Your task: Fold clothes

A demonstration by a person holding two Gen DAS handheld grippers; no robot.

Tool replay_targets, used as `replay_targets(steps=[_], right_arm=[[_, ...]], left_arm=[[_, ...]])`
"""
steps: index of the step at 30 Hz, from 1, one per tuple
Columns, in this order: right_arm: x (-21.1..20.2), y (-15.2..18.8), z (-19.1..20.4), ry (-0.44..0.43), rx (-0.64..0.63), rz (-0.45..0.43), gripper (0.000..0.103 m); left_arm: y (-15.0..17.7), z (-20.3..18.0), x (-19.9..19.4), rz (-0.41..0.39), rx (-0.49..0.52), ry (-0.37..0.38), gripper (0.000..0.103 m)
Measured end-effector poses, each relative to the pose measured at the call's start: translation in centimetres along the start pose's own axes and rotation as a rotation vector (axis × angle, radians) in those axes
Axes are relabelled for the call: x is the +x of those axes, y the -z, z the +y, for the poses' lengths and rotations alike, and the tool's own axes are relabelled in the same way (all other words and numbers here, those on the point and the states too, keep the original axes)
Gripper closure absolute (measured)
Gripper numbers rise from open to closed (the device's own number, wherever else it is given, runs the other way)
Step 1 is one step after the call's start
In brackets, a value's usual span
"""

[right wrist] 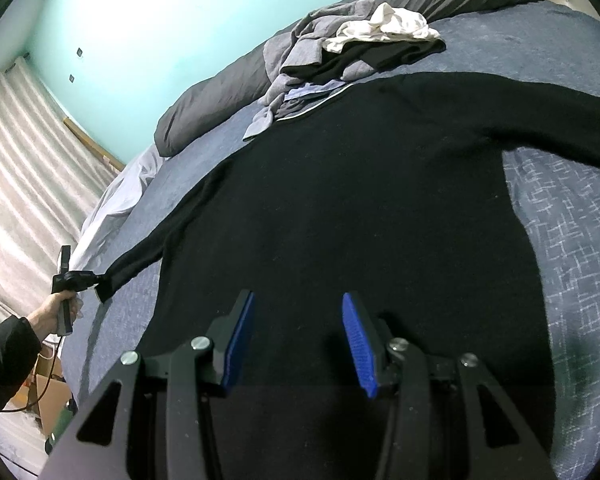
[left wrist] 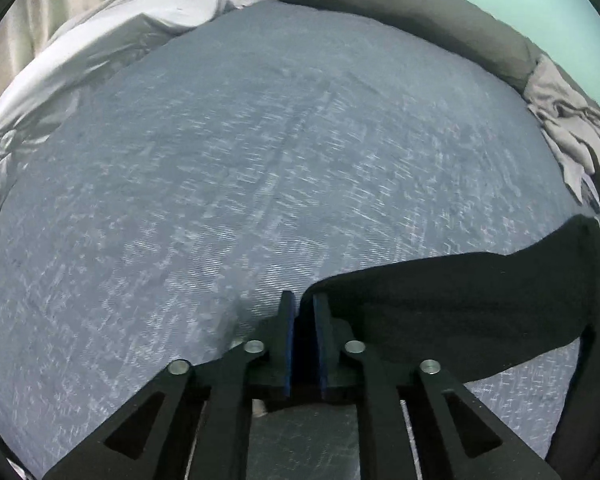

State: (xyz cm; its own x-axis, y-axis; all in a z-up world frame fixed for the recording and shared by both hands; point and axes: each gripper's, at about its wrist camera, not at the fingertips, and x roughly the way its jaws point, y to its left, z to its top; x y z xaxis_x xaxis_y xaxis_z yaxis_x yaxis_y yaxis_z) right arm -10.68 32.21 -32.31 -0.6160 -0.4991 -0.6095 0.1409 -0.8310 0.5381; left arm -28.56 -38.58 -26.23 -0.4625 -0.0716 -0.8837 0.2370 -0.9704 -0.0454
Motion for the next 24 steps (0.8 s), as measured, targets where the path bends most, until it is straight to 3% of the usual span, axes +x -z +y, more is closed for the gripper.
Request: replay_targets(steps=[3, 5, 7, 14, 15, 16, 17, 24], right_arm=[[-0.1, 0.0, 0.1, -0.002, -0.002, -0.004, 0.057], [-0.2, 0.0, 0.2, -0.004, -0.003, -0.006, 0.057], [-0.3, 0.0, 0.3, -0.005, -0.004, -0.008, 0.057], [-0.2, 0.1, 0.6, -0.004, -0.012, -0.004, 0.057], [-0.1, 0.0, 0.6, -0.003, -0.012, -0.003, 0.057], [0.0, 0.0, 0.6, -0.004, -0.012, -0.002, 0.057], [0.1, 0.0, 0.6, -0.004, -0.011, -0.001, 0.057], [0.1, 0.0, 0.7, -0.013, -0.019, -0.003, 0.057]], left_arm=[[0.8, 1.4, -0.4, -0.006, -0.038, 0.009, 0.086], [1.8, 2.4, -0.2, 0.003, -0.083, 0.052, 0.073], [2.8, 3.2, 0.2, 0.011, -0.124, 0.086, 0.051], [4.2, 4.3, 1.2, -0.008, -0.203, 0.130, 0.049], [4.1, 4.2, 1.1, -0.010, -0.195, 0.126, 0.057], [4.0, 4.1, 1.1, -0.004, -0.185, 0.119, 0.085], [3.8, 3.9, 1.0, 0.003, -0.176, 0.111, 0.097], [3.4, 3.8, -2.8, 0.012, -0.141, 0.118, 0.098]])
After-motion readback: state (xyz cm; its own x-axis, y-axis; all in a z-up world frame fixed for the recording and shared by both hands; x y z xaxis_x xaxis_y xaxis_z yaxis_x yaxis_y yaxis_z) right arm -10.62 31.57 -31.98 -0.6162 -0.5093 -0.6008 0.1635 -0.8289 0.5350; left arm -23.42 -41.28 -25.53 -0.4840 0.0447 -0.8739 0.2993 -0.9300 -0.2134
